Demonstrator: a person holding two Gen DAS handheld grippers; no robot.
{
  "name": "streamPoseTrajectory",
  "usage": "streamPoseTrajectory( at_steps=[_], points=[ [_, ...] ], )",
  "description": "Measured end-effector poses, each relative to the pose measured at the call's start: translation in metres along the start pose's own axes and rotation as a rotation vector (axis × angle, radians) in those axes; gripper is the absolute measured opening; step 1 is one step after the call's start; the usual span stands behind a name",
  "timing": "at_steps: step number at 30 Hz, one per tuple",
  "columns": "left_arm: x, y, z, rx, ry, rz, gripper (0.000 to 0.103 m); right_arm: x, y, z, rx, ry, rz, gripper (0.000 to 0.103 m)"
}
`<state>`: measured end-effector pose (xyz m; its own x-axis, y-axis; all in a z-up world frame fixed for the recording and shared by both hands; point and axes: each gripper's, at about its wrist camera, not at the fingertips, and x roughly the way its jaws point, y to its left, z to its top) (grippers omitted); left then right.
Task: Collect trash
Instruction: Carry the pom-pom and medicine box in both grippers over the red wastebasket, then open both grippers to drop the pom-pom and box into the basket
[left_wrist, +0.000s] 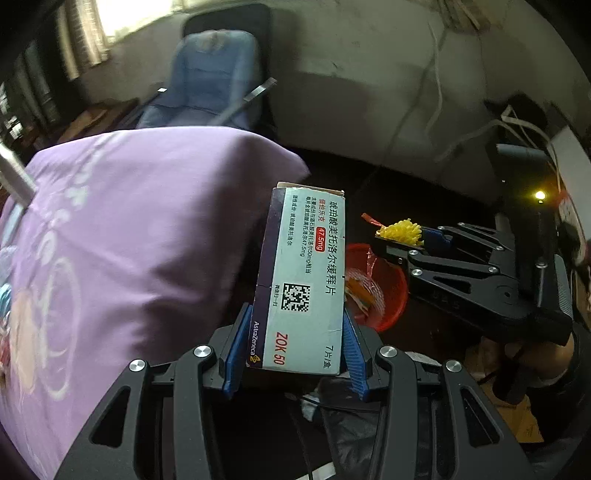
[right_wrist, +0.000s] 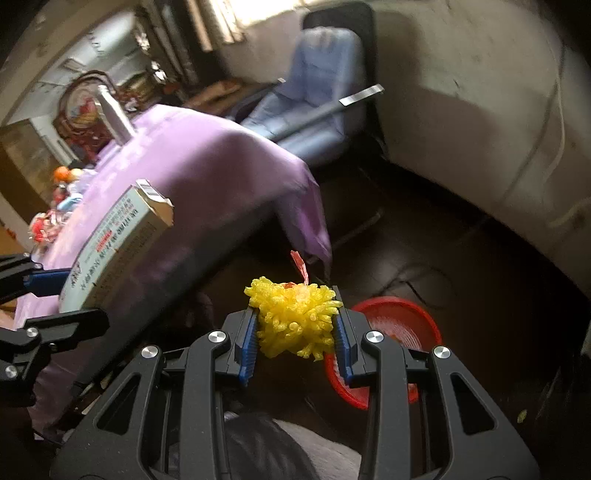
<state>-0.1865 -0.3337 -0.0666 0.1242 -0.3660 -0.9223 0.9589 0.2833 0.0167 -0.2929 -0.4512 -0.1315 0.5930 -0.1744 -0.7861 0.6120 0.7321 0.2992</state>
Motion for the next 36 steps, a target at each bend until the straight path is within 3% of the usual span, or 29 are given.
streamPoseTrajectory(
  at_steps=[8, 15, 23, 26, 36],
  points=[
    [0.075, -0.038, 0.007, 0.090, 0.141, -0.051, 0.046, 0.052, -0.073, -0.042, 0.165, 0.137, -0.054, 0.036],
    [0.140, -0.057, 0.005, 0.136, 0.278, -0.069, 0.046, 0.090, -0.108, -0.074, 0.251, 0.253, -0.079, 0.036],
    [0.193, -0.073, 0.010, 0.166, 0.357, -0.099, 0.046, 0.110, -0.127, -0.094, 0.305, 0.318, -0.113, 0.036],
    [0.216, -0.080, 0.005, 0.189, 0.377, -0.058, 0.046, 0.117, -0.131, -0.097, 0.315, 0.333, -0.126, 0.036],
    [0.275, -0.082, 0.008, 0.185, 0.447, -0.048, 0.046, 0.144, -0.140, -0.106, 0.348, 0.378, -0.138, 0.037]
  ],
)
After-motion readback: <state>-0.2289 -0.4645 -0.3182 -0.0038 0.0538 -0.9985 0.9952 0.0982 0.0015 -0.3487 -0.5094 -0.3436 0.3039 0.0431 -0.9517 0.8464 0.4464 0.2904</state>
